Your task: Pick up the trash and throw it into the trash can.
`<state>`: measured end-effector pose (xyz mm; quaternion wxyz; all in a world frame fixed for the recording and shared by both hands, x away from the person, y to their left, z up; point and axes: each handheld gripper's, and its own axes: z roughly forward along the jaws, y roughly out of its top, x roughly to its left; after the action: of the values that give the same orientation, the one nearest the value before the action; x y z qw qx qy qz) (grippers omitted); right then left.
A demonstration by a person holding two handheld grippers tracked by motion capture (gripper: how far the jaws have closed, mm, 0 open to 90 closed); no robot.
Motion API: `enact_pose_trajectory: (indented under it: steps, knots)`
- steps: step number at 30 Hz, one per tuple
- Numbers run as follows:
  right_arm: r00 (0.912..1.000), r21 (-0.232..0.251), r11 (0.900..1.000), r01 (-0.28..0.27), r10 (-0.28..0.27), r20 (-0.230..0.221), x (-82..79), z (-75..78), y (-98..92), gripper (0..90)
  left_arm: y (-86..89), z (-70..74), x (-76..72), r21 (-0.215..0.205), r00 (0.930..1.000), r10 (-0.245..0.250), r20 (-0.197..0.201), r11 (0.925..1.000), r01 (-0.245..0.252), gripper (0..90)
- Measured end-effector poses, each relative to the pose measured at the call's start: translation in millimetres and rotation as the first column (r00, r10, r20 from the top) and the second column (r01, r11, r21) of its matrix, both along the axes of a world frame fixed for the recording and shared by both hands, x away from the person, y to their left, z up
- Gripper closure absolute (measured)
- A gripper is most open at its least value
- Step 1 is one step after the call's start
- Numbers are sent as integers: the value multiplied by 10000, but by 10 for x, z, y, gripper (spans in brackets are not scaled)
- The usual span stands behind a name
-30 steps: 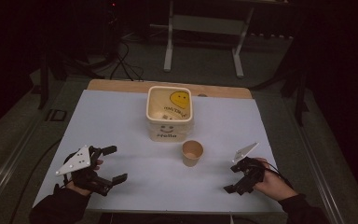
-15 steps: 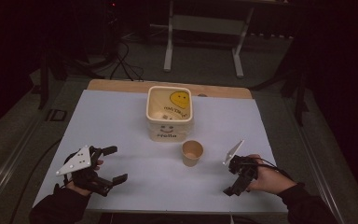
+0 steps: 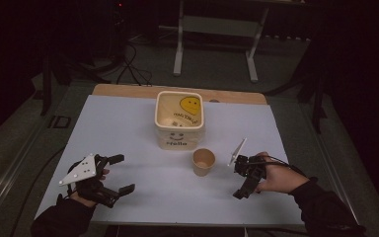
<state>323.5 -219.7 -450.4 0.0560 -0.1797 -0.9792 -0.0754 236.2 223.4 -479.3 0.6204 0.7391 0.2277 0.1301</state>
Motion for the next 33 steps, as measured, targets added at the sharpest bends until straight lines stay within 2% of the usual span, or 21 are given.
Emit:
enact_pose_trajectory:
  steps: [2, 5, 8, 14, 18, 22, 28, 33]
  knots:
    - [9998, 14, 9999, -128, 128, -165, 22, 7, 29, 142, -2, -1, 1, -7, 10000, -1, -12, 10000, 1, 4]
    - [9994, -64, 9994, -342, 342, -78, 41, 23, 74, 103, -3, -2, 4, -48, 10000, -15, -26, 10000, 15, 4]
    - [9988, 98, 9992, -393, 390, 290, 79, 67, 129, 98, -4, -3, 7, -52, 10000, -33, -30, 10000, 33, 4]
    - [9960, 188, 9979, -612, 598, 670, 153, 133, 205, 98, -6, -2, 13, -52, 10000, -51, -27, 10000, 51, 4]
    - [9941, 459, 9966, -681, 639, 874, 240, 182, 268, 98, -17, -2, 23, -50, 9999, -113, -23, 9999, 113, 4]
    - [9925, 710, 9942, -810, 738, 978, 300, 175, 337, 98, -14, -1, 24, -52, 9999, -165, -4, 9998, 165, 4]
    - [9870, 963, 9905, -980, 844, 1366, 386, 164, 458, 98, -20, 4, 22, -35, 9998, -181, 116, 9998, 182, 4]
    - [9836, 1112, 9858, -1256, 1090, 1439, 459, 106, 562, 98, -27, 8, 18, -25, 9996, -235, 167, 9997, 235, 4]
